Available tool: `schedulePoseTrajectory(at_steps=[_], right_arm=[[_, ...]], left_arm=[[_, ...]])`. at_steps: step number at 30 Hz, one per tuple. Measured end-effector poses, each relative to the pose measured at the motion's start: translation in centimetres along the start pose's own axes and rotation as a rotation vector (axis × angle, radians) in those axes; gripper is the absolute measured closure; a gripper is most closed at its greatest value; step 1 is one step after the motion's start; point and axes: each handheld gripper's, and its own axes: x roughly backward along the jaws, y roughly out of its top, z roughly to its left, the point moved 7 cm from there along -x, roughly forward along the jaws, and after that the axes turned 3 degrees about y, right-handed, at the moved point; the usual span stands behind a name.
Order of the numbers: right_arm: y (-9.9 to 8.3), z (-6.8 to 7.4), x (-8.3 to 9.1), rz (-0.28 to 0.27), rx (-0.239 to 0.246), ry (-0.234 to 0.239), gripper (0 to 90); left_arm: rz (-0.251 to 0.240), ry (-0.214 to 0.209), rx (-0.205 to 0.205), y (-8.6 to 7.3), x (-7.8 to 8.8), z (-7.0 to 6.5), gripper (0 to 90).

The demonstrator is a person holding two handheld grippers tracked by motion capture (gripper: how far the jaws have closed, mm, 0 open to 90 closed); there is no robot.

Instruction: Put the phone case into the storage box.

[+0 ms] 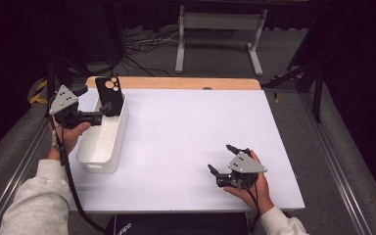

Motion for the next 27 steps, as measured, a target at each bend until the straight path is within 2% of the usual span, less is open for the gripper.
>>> schedulePoseTrajectory(at_steps=[2,5,11,14,22,27], right_arm=[[0.2,-0.1,0.1,-0.008,-0.007,-0.002,14.1],[0.2,-0.1,0.1,-0.008,-0.012,-0.001,14.1],[0.1,0.2,-0.1,0.000,0.001,0.003,14.1],[0.2,0.3,-0.1,-0.001,0.007,0.005,14.1],[0.2,0.3,-0.1,0.001,0.007,0.003,14.1],[0.3,0.3,-0.1,-0.002,0.004,0.005,14.1]], left_arm=[[-0.020,-0.006,0.005,0.3,0.4,-0.3,4.0],[-0.029,-0.019,-0.015,0.6,0.9,-0.9,4.1],[-0.042,-0.026,-0.030,1.0,1.3,-1.6,3.9],[-0.056,-0.034,-0.025,1.3,1.6,-2.0,3.9],[-0.076,-0.060,-0.030,1.4,2.4,-3.3,4.1],[-0.084,-0.075,-0.048,1.5,2.7,-4.2,4.1]])
